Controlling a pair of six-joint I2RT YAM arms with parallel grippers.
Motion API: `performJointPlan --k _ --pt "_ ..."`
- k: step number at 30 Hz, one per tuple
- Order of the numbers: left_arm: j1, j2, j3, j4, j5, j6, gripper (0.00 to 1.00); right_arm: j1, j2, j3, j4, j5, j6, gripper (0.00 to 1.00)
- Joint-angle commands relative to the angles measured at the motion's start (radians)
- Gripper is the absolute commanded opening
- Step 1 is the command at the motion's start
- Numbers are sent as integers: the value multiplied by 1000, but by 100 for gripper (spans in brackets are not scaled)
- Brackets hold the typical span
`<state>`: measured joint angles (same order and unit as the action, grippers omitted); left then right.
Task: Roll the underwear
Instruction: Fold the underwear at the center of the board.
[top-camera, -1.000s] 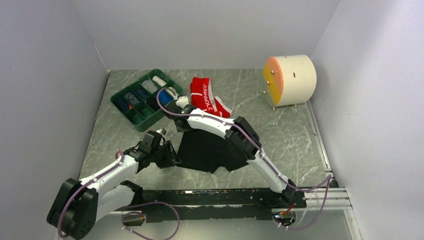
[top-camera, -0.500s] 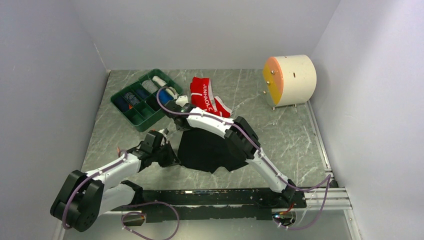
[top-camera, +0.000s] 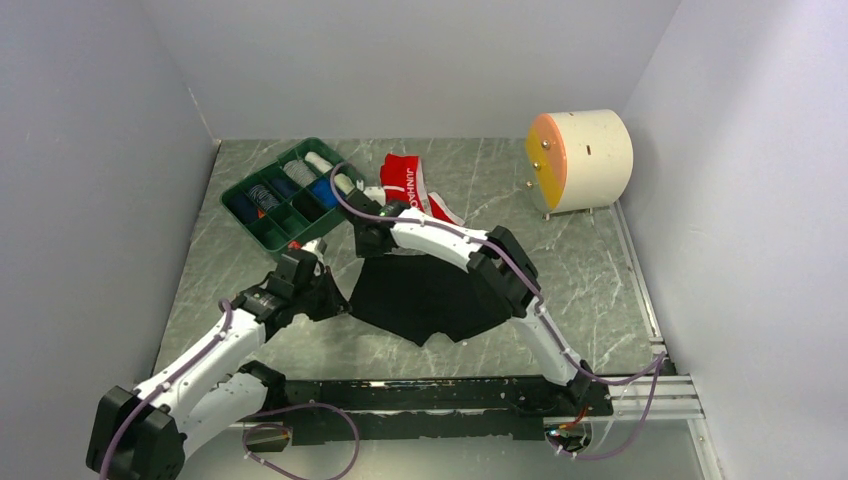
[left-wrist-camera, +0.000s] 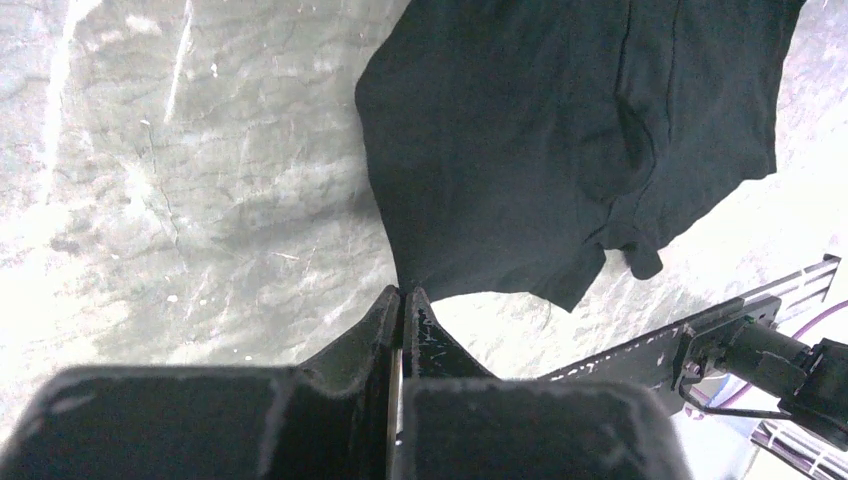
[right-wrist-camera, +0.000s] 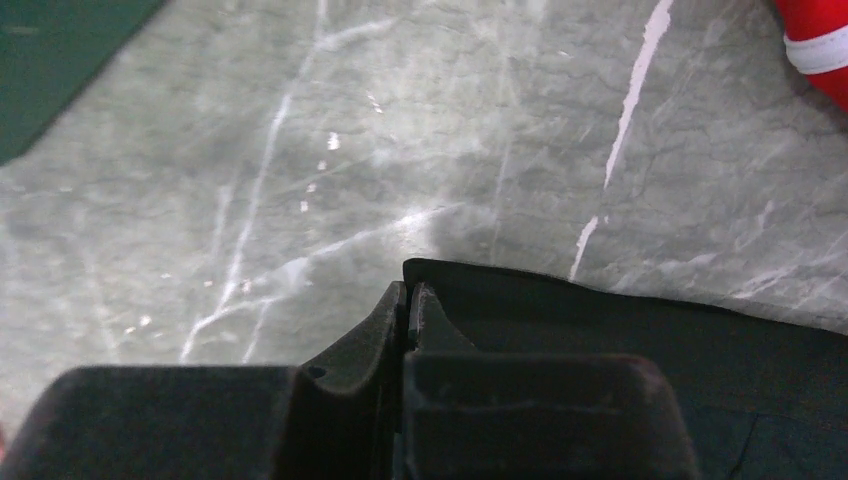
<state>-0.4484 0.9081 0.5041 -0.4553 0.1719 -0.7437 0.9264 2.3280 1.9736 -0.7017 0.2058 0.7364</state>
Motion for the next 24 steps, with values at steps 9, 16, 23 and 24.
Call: performJointPlan --k 9,16,23,24 --pt "-1 -16 87 12 199 61 5 -138 -275 -325 373 -284 62 0" --pt "-96 92 128 180 326 28 5 -275 -402 -569 551 -476 38 0" --pt "-263 283 239 352 288 -61 5 -414 -510 -741 640 -597 -25 0" --pt "-278 312 254 377 297 -75 5 -434 -518 -757 639 -615 -41 0"
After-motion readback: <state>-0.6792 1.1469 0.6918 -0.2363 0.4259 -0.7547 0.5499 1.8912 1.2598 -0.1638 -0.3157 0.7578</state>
